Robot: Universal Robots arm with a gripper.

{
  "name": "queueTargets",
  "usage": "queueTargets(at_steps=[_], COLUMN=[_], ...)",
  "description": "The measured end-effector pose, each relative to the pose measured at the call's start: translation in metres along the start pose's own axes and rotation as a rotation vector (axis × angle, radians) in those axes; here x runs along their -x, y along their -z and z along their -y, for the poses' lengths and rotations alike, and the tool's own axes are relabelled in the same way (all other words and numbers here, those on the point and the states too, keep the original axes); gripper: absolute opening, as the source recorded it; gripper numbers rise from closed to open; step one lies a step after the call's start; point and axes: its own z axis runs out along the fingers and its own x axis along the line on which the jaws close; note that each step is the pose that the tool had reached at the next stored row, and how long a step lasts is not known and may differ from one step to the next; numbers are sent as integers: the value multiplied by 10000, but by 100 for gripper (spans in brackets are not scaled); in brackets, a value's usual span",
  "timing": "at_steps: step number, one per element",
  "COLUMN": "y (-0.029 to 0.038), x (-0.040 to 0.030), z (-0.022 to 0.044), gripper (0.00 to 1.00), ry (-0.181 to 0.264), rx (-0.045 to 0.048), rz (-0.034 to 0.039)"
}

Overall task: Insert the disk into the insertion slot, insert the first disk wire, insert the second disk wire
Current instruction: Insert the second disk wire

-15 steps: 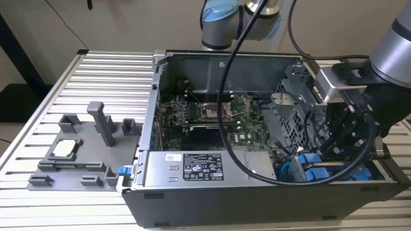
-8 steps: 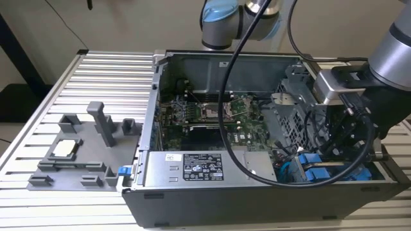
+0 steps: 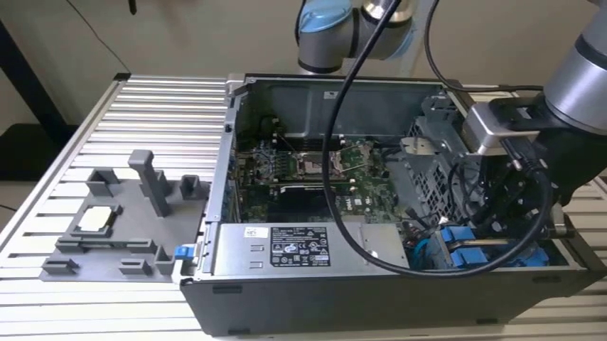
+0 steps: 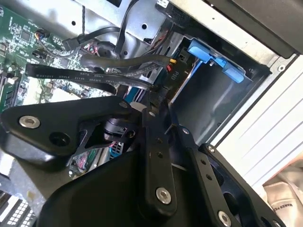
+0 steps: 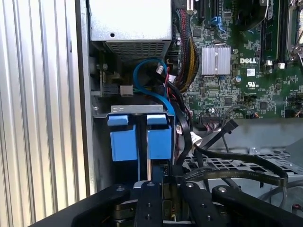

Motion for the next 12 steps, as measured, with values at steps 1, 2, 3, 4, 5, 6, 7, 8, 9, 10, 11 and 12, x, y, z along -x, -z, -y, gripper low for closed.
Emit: queueTargets(at_steps=[1,2,3,4,5,6,7,8,9,10,11,12], y=[28,59,89,112,140,176,215,257,297,335,369,378], x=[1,2,3,4,5,7,9,10,12,13,15,15], z=[1,1,2,2,3,4,5,6,7,8,9,9], gripper=[24,24,24,24,24,24,24,24,24,24,24,24], ry=[-1,-3,-3,-5,-5,-4,-5,-5,-5,-5,-5,-6], rx=[25,47,64,76,86,93,97,100,102,107,113,118], rz=[-3,-4,-4,-5,-6,-5,-5,-7,-6,-6,-8,-12])
